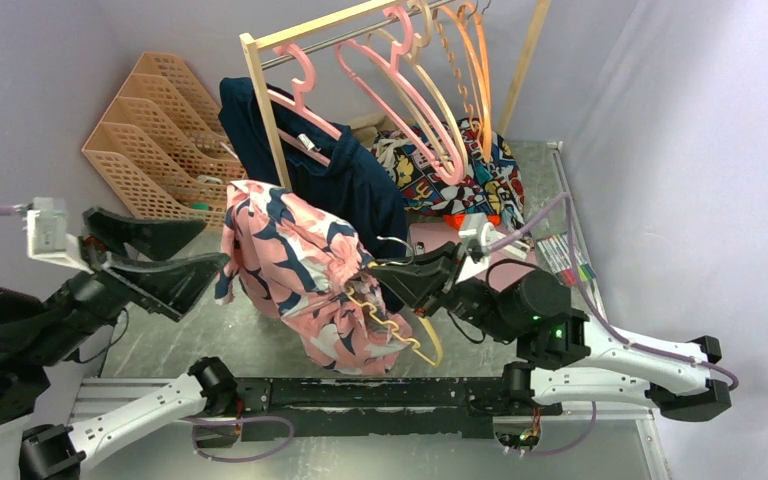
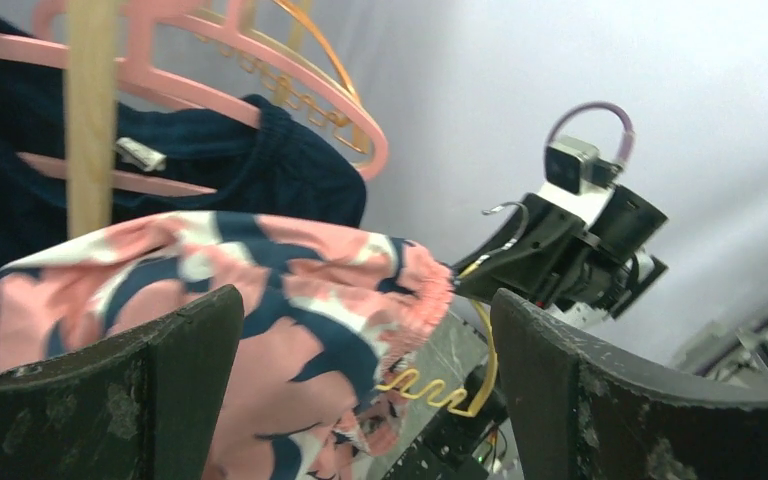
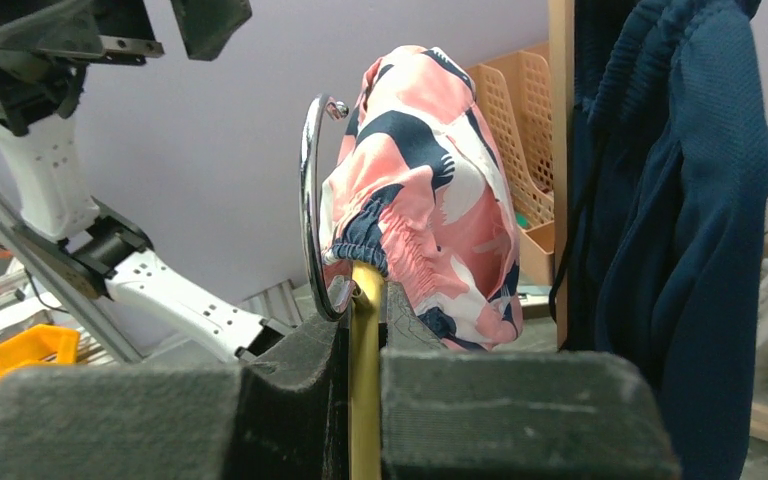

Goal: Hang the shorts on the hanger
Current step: Hang the shorts on the hanger.

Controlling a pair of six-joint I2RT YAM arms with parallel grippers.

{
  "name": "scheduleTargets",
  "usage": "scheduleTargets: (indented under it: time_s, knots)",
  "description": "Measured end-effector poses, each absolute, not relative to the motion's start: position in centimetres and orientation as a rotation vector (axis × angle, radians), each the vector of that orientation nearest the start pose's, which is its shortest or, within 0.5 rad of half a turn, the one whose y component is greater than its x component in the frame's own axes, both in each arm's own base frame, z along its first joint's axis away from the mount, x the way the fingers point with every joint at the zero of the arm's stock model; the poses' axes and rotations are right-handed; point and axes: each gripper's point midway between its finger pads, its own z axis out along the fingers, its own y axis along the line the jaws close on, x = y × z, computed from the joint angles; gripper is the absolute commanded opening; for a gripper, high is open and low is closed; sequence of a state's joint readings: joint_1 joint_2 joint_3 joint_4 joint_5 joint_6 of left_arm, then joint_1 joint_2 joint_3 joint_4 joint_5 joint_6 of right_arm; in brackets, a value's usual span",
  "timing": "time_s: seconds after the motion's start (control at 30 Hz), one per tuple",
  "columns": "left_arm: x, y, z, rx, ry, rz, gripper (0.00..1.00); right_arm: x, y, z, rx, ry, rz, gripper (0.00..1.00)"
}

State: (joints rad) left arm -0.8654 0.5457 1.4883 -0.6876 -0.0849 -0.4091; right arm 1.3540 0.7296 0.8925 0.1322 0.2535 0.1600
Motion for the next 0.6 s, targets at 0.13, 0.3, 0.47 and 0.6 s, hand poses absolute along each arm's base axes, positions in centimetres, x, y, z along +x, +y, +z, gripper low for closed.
scheduleTargets:
  time_s: [0.13, 0.3, 0.47, 0.6]
  knots:
    - [9.3, -14.3, 50.3, 0.356, 1.426, -1.075, 0.86, 10.7, 30.1, 41.0, -0.582, 1.286, 1.099, 0.00]
    - [11.1, -18.5, 46.9, 0.473, 1.573, -1.077, 0.80, 11.4, 31.5, 39.5, -0.594, 1.334, 1.061, 0.00]
    - [11.3, -19.7, 44.2, 0.561, 1.655, -1.059, 0.75, 12.0, 32.0, 38.7, -0.569, 1.368, 1.040, 0.00]
    - [11.3, -19.9, 43.5, 0.594, 1.666, -1.049, 0.74, 12.5, 32.2, 38.7, -0.538, 1.378, 1.032, 0.00]
